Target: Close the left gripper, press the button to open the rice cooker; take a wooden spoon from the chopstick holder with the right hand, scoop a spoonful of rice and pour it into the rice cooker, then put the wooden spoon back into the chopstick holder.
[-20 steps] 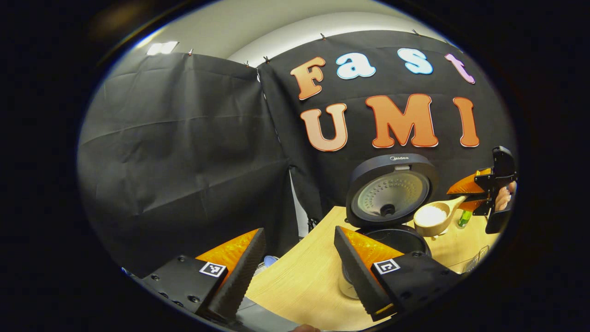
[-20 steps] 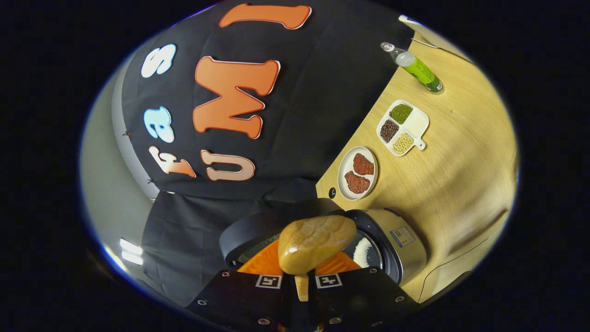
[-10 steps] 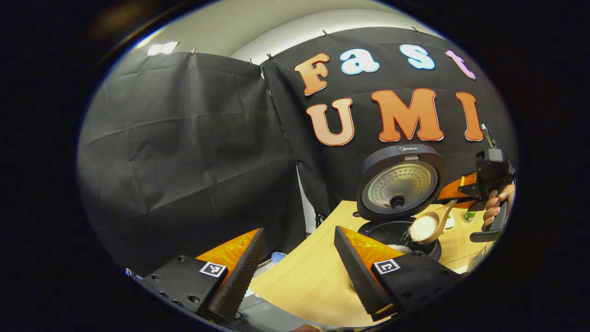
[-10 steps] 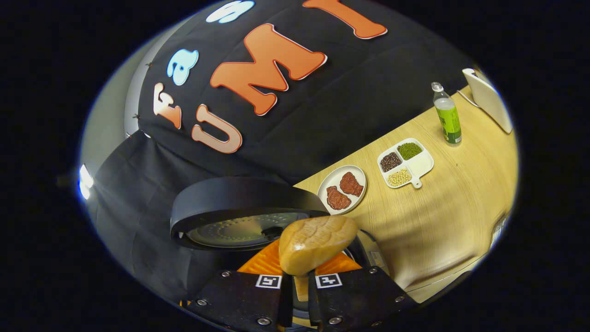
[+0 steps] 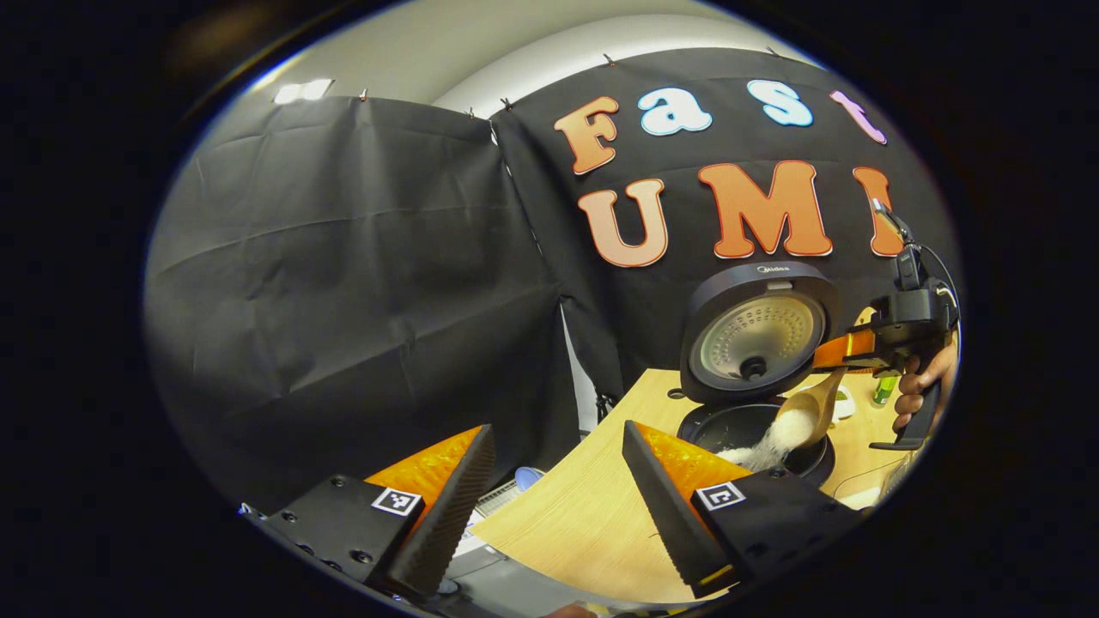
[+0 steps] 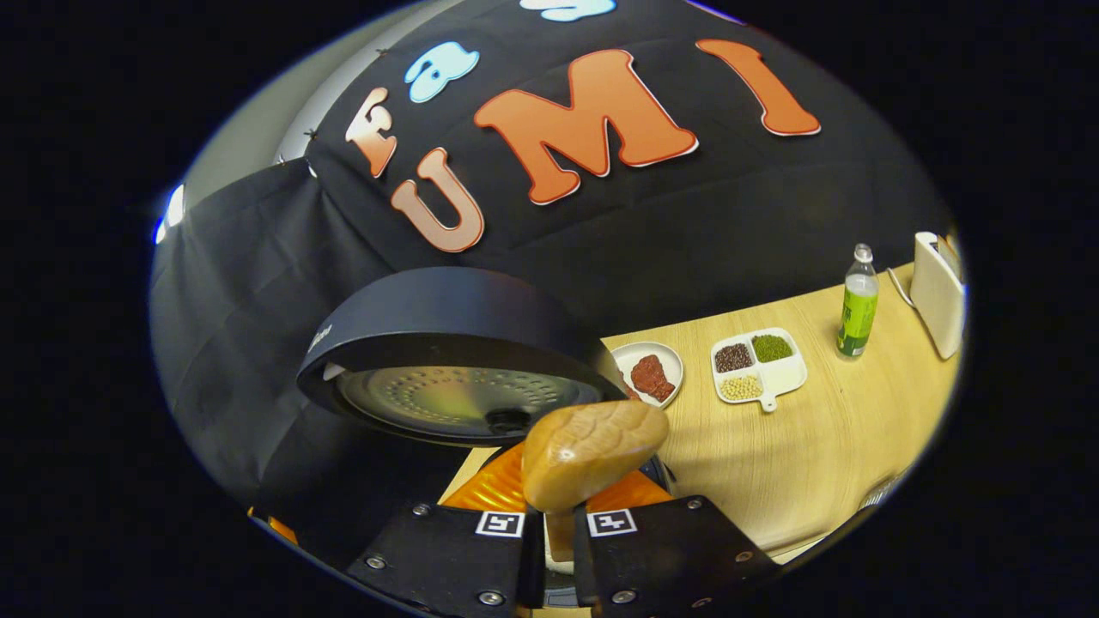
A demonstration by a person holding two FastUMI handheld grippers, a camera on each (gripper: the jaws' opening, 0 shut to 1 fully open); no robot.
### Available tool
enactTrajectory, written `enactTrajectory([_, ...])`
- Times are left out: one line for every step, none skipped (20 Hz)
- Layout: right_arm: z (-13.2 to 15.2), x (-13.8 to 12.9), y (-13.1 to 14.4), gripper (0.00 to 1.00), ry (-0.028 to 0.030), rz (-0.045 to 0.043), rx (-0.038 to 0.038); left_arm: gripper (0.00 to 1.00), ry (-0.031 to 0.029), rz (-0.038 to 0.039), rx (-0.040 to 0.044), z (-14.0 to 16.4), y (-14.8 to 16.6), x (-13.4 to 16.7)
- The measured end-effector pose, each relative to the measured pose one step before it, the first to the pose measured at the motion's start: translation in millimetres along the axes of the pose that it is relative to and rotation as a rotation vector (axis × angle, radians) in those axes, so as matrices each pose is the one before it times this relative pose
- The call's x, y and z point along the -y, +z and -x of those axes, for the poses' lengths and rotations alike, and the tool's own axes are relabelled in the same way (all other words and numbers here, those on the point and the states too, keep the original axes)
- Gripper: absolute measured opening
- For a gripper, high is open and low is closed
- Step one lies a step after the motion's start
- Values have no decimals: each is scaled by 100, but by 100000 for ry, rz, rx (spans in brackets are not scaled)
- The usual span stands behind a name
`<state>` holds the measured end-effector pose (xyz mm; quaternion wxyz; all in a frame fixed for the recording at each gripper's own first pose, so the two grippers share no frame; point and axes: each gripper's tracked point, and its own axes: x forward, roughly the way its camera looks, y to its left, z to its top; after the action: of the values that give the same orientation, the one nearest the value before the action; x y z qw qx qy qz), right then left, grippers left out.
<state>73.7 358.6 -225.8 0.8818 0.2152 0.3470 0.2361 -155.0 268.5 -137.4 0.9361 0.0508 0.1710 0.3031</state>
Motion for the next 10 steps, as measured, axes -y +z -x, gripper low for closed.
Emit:
enactTrajectory([47,-178,32,13,-568,3139,908,100,343,-43,-210,-79,-84,-196])
enactTrajectory([38,-108,241,13,-448,3125,1013,100,261,-50,-360,92,-155,-320])
enactTrajectory([49,-343,88,13,8,3322,859,100,316,142,-133,-114,-51,-179])
enactTrajectory([-20,-315,195,13,135,3111,884,100,214,228,-360,52,-264,-194])
enactTrajectory([-8,-426,83,13,538,2817,695,100,221,179,-333,-22,-81,-136])
enactTrajectory([-25,-191,9,12,202,2186,630,100,315,96,-190,-68,28,-270])
enactTrajectory([-3,-360,51,13,209,2087,317,100,259,103,-191,-63,-12,-189])
enactTrajectory([-81,-100,40,12,-476,2791,266,100,227,178,-67,94,-170,-185])
enactTrajectory([-73,-237,114,13,-465,3462,670,100,90,153,-176,-192,-11,-131])
enactTrajectory([84,-274,271,13,82,3853,1330,93,343,80,-72,-97,-35,-97])
